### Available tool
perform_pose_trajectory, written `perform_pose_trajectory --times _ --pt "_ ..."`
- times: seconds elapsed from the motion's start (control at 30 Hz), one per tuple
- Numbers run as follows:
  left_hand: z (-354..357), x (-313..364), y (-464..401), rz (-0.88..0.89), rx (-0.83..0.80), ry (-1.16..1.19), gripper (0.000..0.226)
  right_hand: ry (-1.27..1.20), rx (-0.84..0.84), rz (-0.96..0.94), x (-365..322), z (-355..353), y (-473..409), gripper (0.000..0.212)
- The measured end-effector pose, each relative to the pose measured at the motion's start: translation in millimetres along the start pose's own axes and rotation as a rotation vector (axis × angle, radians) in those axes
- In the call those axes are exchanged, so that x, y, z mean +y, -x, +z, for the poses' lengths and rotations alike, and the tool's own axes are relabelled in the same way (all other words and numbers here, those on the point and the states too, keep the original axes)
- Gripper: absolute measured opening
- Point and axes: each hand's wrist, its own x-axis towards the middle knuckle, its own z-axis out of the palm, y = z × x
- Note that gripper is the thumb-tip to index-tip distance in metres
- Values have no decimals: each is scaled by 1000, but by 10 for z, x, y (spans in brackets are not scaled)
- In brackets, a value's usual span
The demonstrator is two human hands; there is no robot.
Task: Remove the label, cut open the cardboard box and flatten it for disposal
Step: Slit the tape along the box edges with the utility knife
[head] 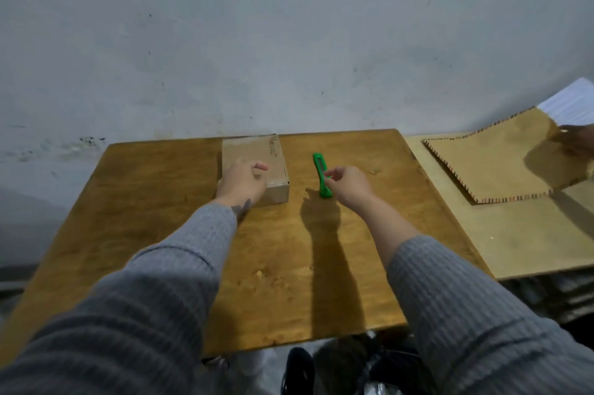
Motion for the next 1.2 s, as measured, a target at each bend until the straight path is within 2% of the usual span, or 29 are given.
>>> perform_pose_trajectory --times 0.17,0.37,0.5,0.6,0.73,0.83,0.93,1.03,1.1,1.2 --pt "104 -170 -456 10 82 -188 41 128 -34 48 66 144 -676 33" --pt "291 -324 -679 103 20 -376 52 124 -33 53 328 442 -1034 50" --pt "353 -378 -668 153 119 -336 59 102 103 19 388 592 -1117 49" --pt "394 -428 -653 225 218 -364 57 40 124 31 354 642 -1176 47" --pt "400 -443 -658 267 253 -360 52 -83 120 0 166 578 -1215 48" --pt "399 -452 -650 261 253 -391 52 -326 -18 -31 -62 412 -1196 48" --pt "390 -442 -658 211 206 -422 57 -434 -213 -14 -285 221 -1139 51" --pt "378 -421 -690 119 117 -449 61 -702 -546 38 -361 81 -1113 71" --pt "365 -399 -695 99 74 -453 63 -825 -711 46 -351 7 -1098 82" --pt "330 -380 -662 88 36 -463 63 -911 -761 33 -334 -36 -1072 83"
